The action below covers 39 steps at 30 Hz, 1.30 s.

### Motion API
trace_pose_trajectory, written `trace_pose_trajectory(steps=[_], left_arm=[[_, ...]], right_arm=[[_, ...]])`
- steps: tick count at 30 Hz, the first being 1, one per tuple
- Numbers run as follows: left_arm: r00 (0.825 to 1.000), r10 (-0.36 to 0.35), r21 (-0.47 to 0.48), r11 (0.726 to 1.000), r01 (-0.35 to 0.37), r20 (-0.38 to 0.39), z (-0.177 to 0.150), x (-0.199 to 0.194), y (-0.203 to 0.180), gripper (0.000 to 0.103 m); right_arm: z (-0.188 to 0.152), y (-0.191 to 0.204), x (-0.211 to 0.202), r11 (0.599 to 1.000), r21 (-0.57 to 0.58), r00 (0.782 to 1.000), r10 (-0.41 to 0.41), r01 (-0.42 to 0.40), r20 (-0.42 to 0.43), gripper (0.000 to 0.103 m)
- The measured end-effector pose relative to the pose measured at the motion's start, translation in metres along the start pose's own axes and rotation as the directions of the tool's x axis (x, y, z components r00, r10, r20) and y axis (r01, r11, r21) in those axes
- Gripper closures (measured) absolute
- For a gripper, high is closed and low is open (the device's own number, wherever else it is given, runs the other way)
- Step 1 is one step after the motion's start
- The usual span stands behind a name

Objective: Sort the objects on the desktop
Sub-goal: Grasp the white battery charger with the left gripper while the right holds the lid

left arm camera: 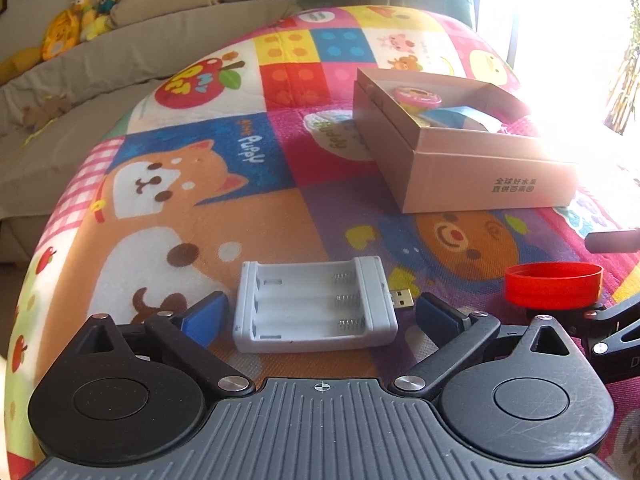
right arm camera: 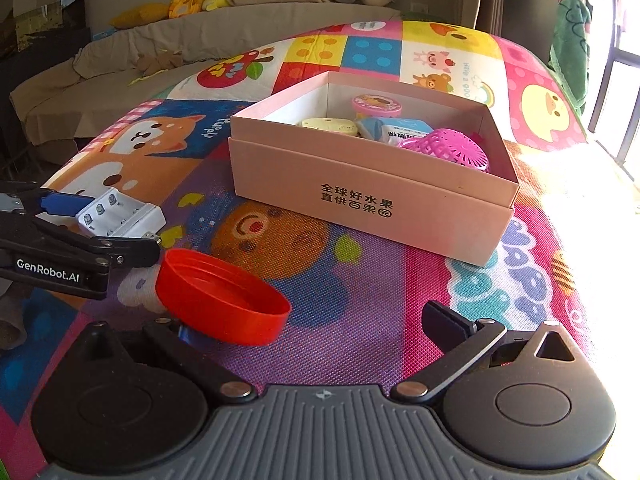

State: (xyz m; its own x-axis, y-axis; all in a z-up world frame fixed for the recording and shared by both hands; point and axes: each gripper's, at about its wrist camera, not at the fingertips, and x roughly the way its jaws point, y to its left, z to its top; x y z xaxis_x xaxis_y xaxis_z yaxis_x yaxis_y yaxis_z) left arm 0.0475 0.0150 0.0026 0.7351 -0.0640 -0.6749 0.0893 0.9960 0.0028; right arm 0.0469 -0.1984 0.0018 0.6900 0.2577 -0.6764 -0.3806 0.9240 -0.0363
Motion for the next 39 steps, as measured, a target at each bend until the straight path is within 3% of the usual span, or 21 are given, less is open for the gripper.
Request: trace_pose_trajectory(steps=[12,18,23,27,29,32,34,37,39], left_arm=[[1.000,-0.003,-0.002,1.000,0.003,0.001,0.000,0.000,0.000,0.000],[1.000,-0.003,-0.002,1.000,0.003,0.001,-0.001,0.001,0.000,0.000],[1.000,-0.006,-0.004,1.000,0.006,0.002,-0.001,0.001,0.000,0.000],[1.000,-0.003,-0.003,1.000,0.003,0.002,0.000,0.001,0.000,0.000],[1.000,0.011,0.007,1.000,-0.011,-0.007,0.002,0.002,-0.002,0.000],[1.000,0.018,0.011,1.000,-0.018,-0.011,0.006,0.005,-0.005,0.000],[1.000,0.018,0.010,1.000,-0.018,-0.010,0.006,0.006,-0.005,0.000],[1.000,0.012,0.011,1.000,-0.012,-0.002,0.006,0.001,-0.005,0.008],[1.000,0.006,0.003,1.000,-0.006,0.000,0.008,-0.003,-0.004,0.008]], right_arm=[[0.004,0.001,-0.010,1.000,-0.013,0.998,-0.022,0.023,0.050,0.000],[0.005,0.003,-0.032,0.988,-0.060,0.987,0.146,-0.143,0.061,0.000],[0.005,0.015,-0.021,0.988,-0.093,0.992,0.124,-0.120,0.033,0.000],[0.003,0.025,-0.010,0.983,-0.112,0.989,0.149,-0.148,0.000,0.000],[0.001,0.032,-0.008,0.982,-0.137,0.991,0.133,-0.133,-0.006,0.004],[0.002,0.034,-0.007,0.981,-0.132,0.990,0.142,-0.144,-0.017,0.019],[0.004,0.032,-0.010,0.979,-0.126,0.987,0.156,-0.158,-0.027,0.038],[0.005,0.023,-0.017,0.978,-0.110,0.984,0.171,-0.175,-0.047,0.039],[0.007,0.011,-0.025,0.979,-0.088,0.982,0.183,-0.186,-0.050,0.039]])
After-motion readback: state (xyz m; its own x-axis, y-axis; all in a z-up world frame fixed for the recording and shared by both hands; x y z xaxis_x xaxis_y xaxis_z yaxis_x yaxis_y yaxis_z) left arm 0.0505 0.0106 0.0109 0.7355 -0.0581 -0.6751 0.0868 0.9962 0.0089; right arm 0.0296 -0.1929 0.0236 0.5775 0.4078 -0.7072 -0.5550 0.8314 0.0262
